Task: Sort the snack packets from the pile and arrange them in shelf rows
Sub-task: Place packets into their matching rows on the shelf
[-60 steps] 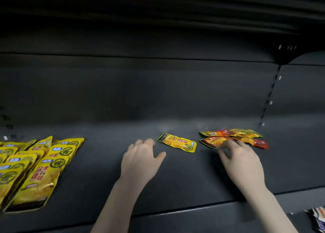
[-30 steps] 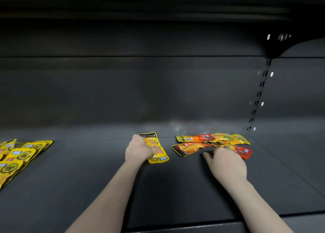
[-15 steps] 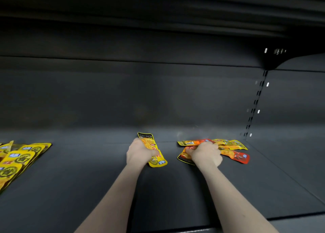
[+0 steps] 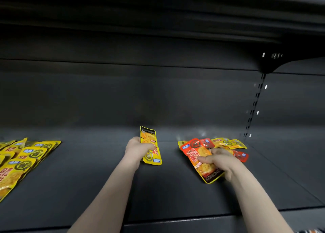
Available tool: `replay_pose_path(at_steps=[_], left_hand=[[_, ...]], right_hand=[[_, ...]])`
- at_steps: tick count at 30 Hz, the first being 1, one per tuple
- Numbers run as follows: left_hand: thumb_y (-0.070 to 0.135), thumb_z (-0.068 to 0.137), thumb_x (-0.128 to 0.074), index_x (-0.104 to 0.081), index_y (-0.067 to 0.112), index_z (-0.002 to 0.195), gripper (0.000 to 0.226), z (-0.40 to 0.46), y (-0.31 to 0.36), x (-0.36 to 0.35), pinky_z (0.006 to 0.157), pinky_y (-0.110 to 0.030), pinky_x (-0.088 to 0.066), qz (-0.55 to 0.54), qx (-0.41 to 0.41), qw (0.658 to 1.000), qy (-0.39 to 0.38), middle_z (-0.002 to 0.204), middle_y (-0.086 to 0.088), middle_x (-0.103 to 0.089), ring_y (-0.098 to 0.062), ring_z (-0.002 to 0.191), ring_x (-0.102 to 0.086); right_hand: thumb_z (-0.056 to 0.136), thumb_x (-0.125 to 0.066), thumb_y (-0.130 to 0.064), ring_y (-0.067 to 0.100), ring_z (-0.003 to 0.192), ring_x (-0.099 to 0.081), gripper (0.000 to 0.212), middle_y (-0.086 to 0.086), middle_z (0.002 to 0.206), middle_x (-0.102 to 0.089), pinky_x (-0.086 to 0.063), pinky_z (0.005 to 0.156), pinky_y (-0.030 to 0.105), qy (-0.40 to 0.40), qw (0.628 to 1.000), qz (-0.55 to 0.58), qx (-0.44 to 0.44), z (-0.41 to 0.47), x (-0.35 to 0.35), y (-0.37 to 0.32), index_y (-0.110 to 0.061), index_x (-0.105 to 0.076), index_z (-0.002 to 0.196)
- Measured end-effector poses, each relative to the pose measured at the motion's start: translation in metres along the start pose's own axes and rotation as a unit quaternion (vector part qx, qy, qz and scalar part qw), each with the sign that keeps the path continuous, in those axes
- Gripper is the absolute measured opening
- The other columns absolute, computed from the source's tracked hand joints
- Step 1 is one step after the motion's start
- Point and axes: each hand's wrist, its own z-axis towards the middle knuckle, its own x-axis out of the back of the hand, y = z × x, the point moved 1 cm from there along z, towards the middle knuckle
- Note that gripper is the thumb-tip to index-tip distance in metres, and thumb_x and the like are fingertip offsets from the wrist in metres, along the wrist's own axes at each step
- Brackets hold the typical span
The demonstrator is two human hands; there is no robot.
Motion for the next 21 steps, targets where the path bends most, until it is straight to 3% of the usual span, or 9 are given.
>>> replay_pose_path(at_steps=[3,7,12,21], left_hand=[[-0.002,0.071,-0.072,-0.061,0.009,0.081,0.019,-0.01,0.005,0.01,0.078,-0.04,-0.057,-0.026,-0.011,1.0,-0.006,0.09,-0.015,-0.07,-0.028,0.075,-0.068],[-0.003,0.074,-0.071,-0.061,0.006,0.089,0.02,-0.027,0.005,0.03,0.076,-0.039,-0.056,-0.032,-0.021,0.999,0.006,0.089,-0.015,-0.07,-0.026,0.073,-0.067],[-0.002,0.076,-0.07,-0.061,0.011,0.084,0.018,-0.056,0.0,0.069,0.056,-0.023,-0.054,-0.024,-0.03,0.998,0.044,0.078,-0.006,-0.068,-0.016,0.061,-0.065],[0.001,0.074,-0.072,-0.06,0.01,0.088,0.02,-0.079,-0.011,0.177,0.07,-0.03,-0.055,0.014,-0.048,0.993,0.103,0.084,-0.008,-0.068,-0.018,0.068,-0.064]], right_hand=[[0.079,-0.066,0.005,0.01,0.046,-0.064,0.012,0.0,0.056,-0.069,-0.05,0.05,0.019,-0.007,0.999,0.039,0.02,-0.013,-0.002,-0.002,-0.007,-0.064,0.077],[0.08,-0.065,0.002,0.009,0.045,-0.062,0.007,-0.001,0.055,-0.068,-0.047,0.048,0.017,-0.013,0.997,0.065,0.048,-0.019,-0.016,-0.003,-0.005,-0.064,0.078],[0.08,-0.066,-0.001,0.011,0.046,-0.062,0.009,0.0,0.054,-0.067,-0.045,0.057,0.025,-0.062,0.994,0.072,0.057,-0.021,-0.052,-0.005,-0.008,-0.063,0.074],[0.08,-0.068,-0.005,0.011,0.043,-0.063,0.005,0.003,0.056,-0.068,-0.044,0.055,0.025,-0.119,0.99,0.045,0.057,-0.044,-0.148,-0.021,-0.005,-0.064,0.082]])
